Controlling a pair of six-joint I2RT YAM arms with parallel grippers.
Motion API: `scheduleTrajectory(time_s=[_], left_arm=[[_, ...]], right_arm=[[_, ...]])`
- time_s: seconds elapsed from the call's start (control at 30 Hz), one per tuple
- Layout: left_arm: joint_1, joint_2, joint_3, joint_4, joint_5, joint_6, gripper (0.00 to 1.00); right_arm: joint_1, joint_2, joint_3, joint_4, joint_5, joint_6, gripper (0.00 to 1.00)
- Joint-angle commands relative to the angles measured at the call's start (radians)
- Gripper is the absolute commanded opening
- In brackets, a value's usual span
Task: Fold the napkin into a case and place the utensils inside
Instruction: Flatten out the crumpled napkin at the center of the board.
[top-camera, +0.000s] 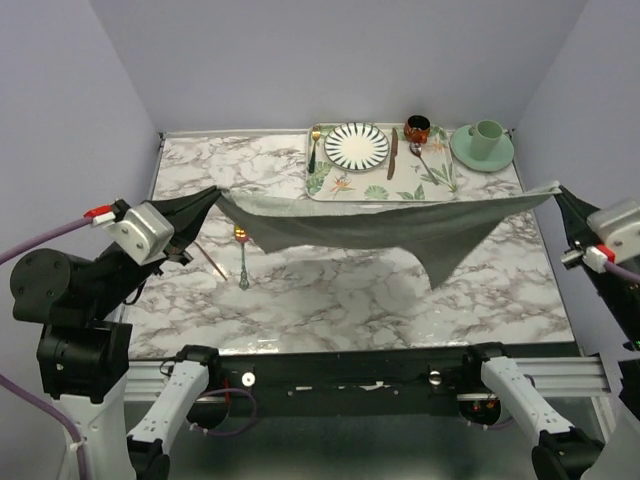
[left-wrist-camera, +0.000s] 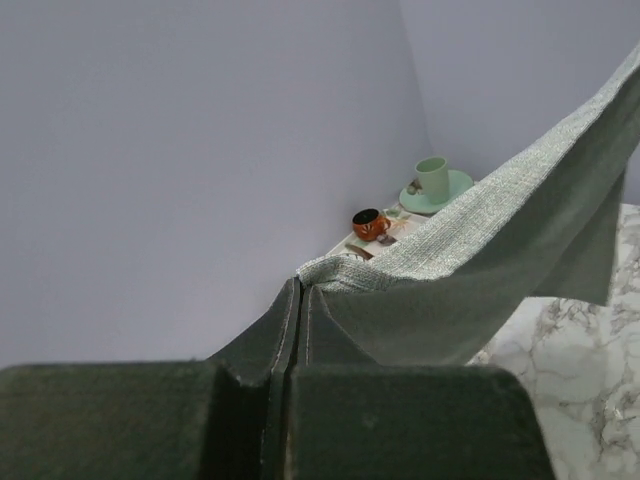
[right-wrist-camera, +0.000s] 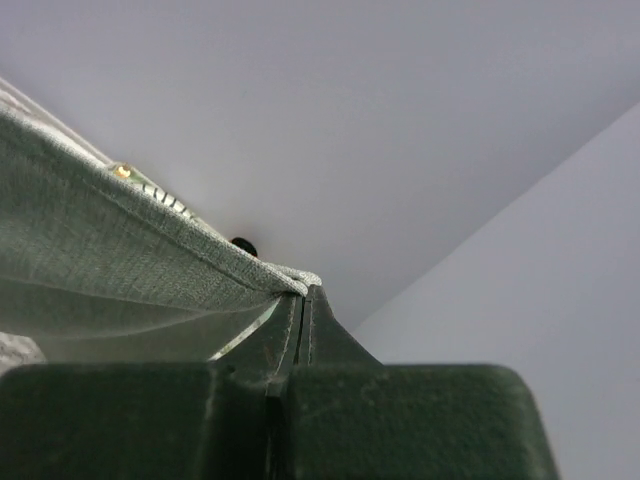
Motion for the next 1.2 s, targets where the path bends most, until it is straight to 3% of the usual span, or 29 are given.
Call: scheduleTrajectory(time_s=[0.0,0.13,0.3,0.5,0.7,0.8,0.93,1.0,1.17], left_arm=[[-0.002,0.01,0.062,-0.094,0.07,-0.042,0.0],[-0.002,0.082,0.091,-0.132,0.024,-0.103,0.0],[-0.002,0.264,0.097,-0.129,-0.009,-0.186,0.0],[-0.003,0.456,-0.068,0.028,-0.054,-0.25,0.0],[-0.003,0.729,-0.121,0.205,-0.049,-0.18,0.0],[-0.003,0.972,-0.086,0.26,0.01,-0.099,0.0],[0.0,1.207,0.078,0.268,0.025,-0.062,0.0],[-0.002,1.287,0.144,0.26,0.022,-0.054,0.0],[0.006,1.44,0.301,0.237,0.028,-0.046,0.0]], right_arm=[[-0.002,0.036,0.161,-0.211,-0.005,-0.05,0.01],[-0.002,0.093,0.206,-0.262,0.025,-0.038,0.01],[-0.002,0.188,0.062,-0.161,0.185,-0.019,0.01],[-0.002,0.312,-0.194,0.049,0.199,-0.016,0.01],[-0.002,0.606,-0.34,0.232,0.186,-0.059,0.01],[-0.002,0.792,-0.321,0.307,0.179,-0.062,0.01],[-0.002,1.044,-0.178,0.324,0.183,-0.062,0.01],[-0.003,1.165,-0.115,0.324,0.194,-0.068,0.01],[-0.006,1.282,0.026,0.324,0.214,-0.087,0.01]])
